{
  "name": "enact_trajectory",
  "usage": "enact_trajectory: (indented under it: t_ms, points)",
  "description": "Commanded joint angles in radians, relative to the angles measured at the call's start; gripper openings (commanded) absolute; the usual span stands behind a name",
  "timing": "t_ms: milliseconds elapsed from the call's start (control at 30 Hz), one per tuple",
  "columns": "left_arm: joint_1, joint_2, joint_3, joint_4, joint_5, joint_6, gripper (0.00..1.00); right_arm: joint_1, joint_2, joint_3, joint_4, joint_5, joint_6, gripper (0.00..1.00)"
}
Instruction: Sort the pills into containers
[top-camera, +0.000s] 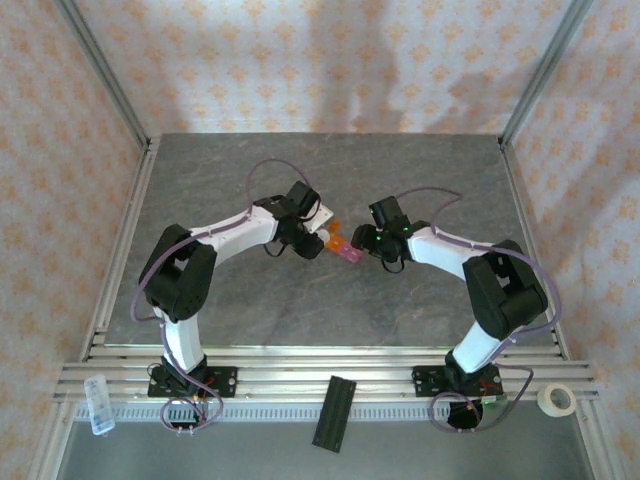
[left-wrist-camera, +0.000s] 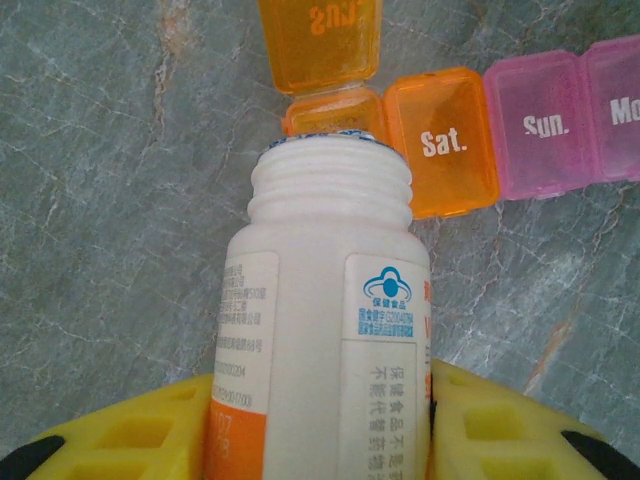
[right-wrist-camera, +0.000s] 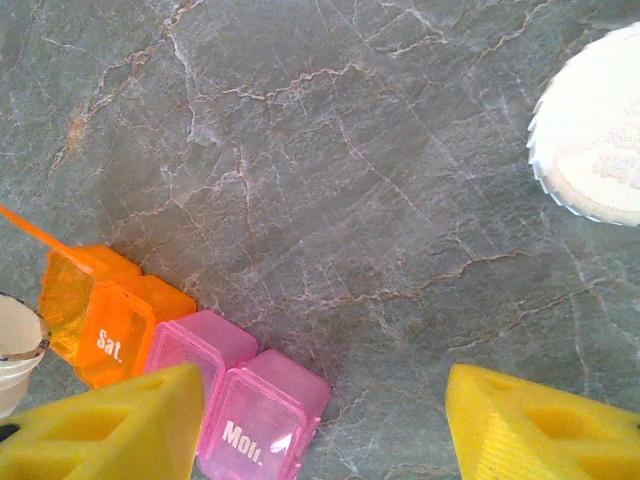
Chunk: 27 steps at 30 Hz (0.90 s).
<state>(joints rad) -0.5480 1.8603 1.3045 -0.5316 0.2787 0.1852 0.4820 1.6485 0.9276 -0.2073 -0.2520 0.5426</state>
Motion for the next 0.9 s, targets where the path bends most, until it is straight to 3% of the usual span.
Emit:
enact_trajectory:
  t_ms: [0,867]
  points:
    - [-0.006,0.022,0.047,-0.049,-0.027,0.017,0.00,0.007,0.006,-0.003,0.017,0.020,0.013,0.65]
    - [-0.056,0.126,0.233,-0.251,-0.139,0.046,0.00,0.008,0.002,-0.015,0.029,0.014,0.014,0.65]
